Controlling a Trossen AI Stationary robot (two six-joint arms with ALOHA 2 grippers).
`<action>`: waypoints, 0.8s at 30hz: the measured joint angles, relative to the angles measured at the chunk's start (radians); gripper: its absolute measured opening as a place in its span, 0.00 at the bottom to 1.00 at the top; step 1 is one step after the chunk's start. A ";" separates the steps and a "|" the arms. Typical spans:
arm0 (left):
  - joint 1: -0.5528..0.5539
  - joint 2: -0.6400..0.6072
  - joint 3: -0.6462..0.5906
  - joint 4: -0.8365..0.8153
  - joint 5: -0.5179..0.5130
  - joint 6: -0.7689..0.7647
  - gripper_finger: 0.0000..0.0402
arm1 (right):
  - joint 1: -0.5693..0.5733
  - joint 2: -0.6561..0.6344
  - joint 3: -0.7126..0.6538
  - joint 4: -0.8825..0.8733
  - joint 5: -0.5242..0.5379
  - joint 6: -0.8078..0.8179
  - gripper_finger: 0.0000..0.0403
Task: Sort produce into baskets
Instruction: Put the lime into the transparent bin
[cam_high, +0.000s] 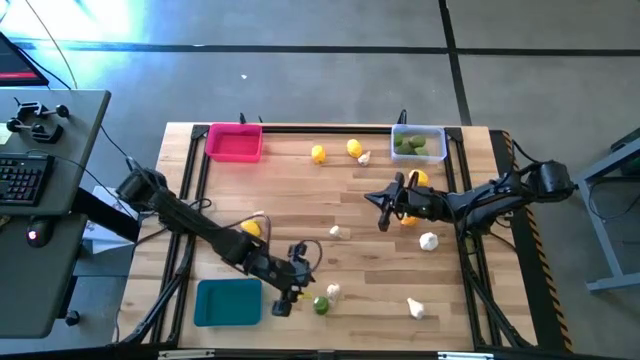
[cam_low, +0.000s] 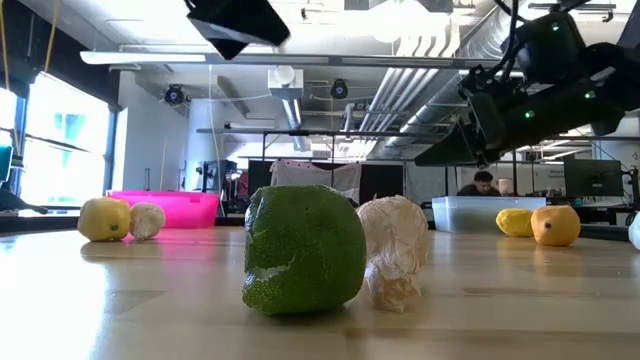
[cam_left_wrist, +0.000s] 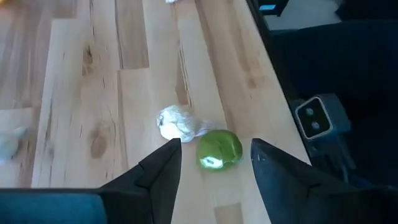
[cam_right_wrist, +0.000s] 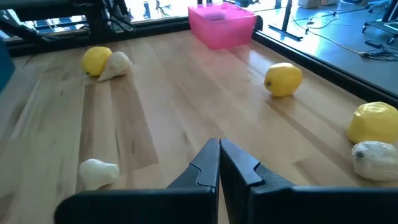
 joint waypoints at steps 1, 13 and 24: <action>-0.004 0.023 0.028 -0.016 -0.008 -0.008 0.45 | 0.009 0.000 0.000 0.000 0.008 0.000 0.00; -0.015 0.252 0.384 -0.347 -0.035 -0.155 0.46 | 0.067 0.000 0.000 -0.002 0.020 -0.020 0.00; -0.016 0.323 0.439 -0.387 -0.020 -0.307 0.68 | 0.071 0.000 0.000 -0.006 -0.005 -0.022 0.00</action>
